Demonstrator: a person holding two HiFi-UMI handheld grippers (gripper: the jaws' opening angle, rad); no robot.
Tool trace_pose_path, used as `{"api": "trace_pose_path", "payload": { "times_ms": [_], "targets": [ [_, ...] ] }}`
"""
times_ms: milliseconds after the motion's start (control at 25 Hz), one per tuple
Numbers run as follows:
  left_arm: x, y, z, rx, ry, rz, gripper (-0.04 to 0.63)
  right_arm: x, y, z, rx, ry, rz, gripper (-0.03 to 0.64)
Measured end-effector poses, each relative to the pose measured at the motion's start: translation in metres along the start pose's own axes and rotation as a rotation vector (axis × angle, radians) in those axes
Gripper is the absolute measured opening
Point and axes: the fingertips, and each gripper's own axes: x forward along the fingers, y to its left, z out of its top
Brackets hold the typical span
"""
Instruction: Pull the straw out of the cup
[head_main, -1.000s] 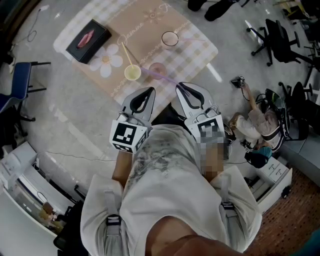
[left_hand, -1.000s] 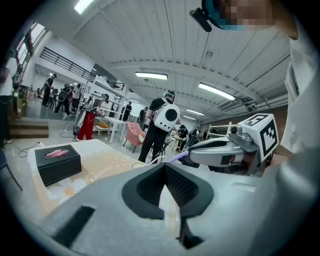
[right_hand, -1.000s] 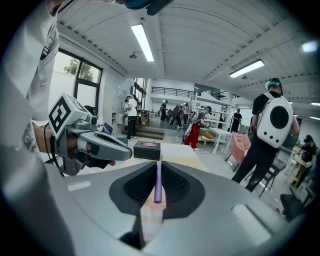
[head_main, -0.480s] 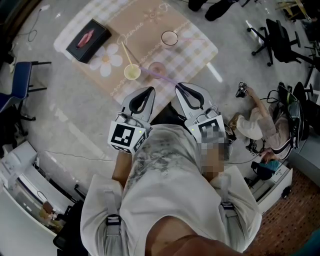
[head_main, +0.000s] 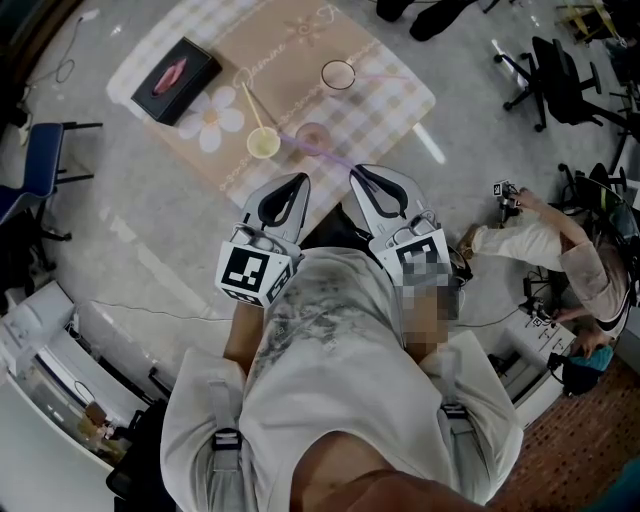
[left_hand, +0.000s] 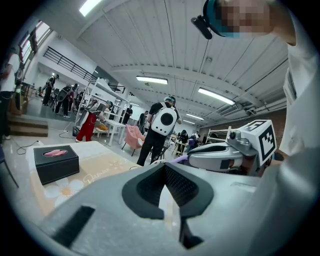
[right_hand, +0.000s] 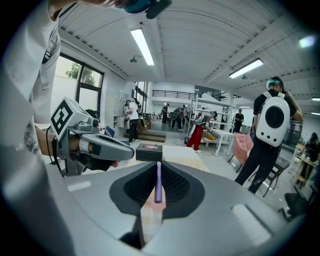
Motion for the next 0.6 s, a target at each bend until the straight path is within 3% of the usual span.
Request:
{"api": "trace_pose_path", "payload": {
  "times_ms": [600],
  "targets": [
    [0.0029, 0.0029, 0.0001, -0.001, 0.009, -0.001, 0.003, 0.0015, -0.0017, -0.0035, 0.038, 0.036, -0.007, 0.035]
  ]
}}
